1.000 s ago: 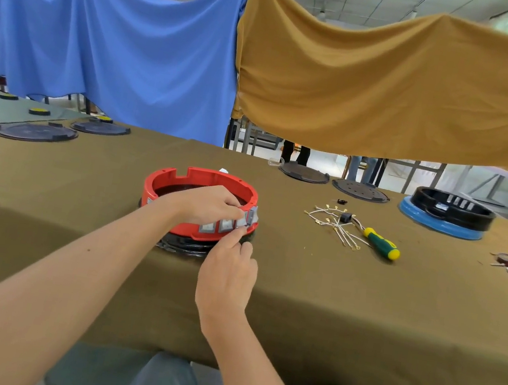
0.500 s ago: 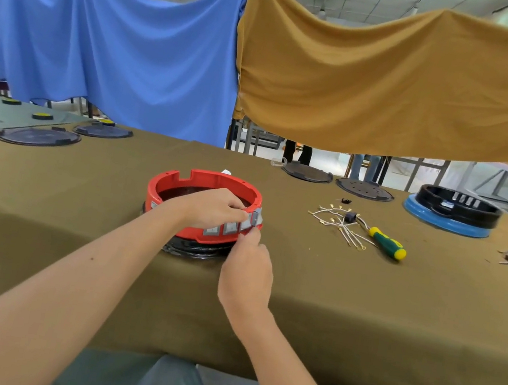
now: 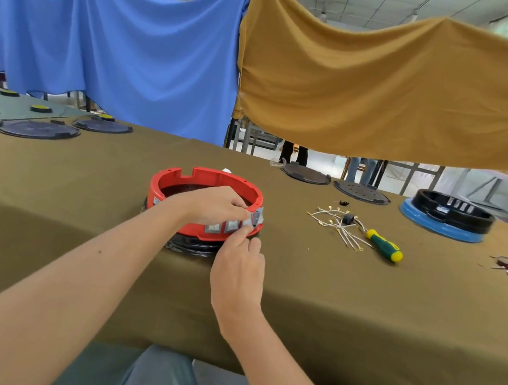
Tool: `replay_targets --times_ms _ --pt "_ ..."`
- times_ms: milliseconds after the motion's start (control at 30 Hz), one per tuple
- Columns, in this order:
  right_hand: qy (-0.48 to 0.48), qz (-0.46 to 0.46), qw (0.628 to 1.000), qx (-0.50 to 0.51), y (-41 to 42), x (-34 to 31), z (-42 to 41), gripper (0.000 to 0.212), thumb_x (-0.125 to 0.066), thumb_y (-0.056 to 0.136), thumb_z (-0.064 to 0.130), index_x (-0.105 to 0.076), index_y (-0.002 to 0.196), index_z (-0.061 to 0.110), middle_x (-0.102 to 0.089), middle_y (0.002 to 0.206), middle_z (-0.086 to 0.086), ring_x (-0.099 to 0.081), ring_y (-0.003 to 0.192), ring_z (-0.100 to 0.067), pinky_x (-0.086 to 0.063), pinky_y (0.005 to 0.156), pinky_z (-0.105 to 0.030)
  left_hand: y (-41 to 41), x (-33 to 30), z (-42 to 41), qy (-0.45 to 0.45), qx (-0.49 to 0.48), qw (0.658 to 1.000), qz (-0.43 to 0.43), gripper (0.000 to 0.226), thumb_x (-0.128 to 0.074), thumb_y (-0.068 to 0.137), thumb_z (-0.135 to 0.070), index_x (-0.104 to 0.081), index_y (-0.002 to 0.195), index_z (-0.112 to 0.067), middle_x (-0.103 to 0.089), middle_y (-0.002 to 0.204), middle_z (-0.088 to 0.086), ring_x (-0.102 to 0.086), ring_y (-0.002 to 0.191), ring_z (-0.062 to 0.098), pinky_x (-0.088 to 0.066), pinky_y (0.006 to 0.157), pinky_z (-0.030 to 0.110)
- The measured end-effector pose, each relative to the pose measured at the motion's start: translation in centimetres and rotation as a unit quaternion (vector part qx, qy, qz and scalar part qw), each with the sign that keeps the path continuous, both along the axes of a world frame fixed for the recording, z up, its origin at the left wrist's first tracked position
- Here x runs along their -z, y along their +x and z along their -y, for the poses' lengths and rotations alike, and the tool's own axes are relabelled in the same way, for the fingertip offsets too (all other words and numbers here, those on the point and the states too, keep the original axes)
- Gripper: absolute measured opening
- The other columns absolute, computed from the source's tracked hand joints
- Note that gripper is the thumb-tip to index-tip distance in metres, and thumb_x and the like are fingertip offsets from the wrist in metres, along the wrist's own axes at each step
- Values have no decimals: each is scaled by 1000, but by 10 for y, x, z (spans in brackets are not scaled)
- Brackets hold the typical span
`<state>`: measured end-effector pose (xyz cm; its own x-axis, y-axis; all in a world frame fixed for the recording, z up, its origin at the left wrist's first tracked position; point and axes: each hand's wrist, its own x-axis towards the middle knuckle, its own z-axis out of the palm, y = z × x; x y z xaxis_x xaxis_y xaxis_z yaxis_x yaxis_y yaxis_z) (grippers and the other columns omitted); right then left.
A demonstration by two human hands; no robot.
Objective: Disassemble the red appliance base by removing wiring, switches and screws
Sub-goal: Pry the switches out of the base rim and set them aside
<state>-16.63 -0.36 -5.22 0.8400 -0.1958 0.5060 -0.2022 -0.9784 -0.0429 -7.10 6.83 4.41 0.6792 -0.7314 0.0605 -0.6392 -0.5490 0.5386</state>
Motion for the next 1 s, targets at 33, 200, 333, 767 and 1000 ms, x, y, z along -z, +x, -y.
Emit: replay_targets --times_ms 33,200,333,767,1000 --pt "-6 -5 1000 -2 -1 -1 0 65 -40 102 9 -5 150 -17 -47 138 -24 -50 114 -26 -48 85 -31 -1 0 0 -2 -2 1000 1 42 -49 99 -34 -65 99 4 -53 89 7 -47 81 19 -39 76 35" --pt "66 53 995 -54 -13 -13 21 39 -42 99 3 -39 138 1 -57 119 -11 -53 105 -27 -48 83 -35 -5 1 0 7 -8 999 30 31 -46 99 -30 -61 84 -7 -49 82 7 -44 75 18 -35 70 35" --pt "345 190 915 -86 -17 -25 56 21 -38 106 22 -58 105 15 -66 76 -3 -61 72 -27 -50 69 -44 -4 2 1 26 -21 998 58 37 -44 100 -31 -63 97 1 -57 85 9 -50 75 20 -44 71 43" --pt "502 190 822 -191 31 -28 86 30 -78 83 6 -56 95 23 -72 93 6 -71 87 -1 -56 75 -17 4 8 3 20 -6 997 77 35 -43 101 -31 -49 71 -14 -44 66 1 -38 60 15 -31 60 33" --pt "469 183 841 -197 38 -30 88 30 -81 73 9 -57 91 12 -63 80 7 -56 65 4 -46 62 -12 5 9 5 23 -1 997 79 35 -43 101 -33 -51 73 -13 -43 64 1 -37 58 15 -31 58 32"
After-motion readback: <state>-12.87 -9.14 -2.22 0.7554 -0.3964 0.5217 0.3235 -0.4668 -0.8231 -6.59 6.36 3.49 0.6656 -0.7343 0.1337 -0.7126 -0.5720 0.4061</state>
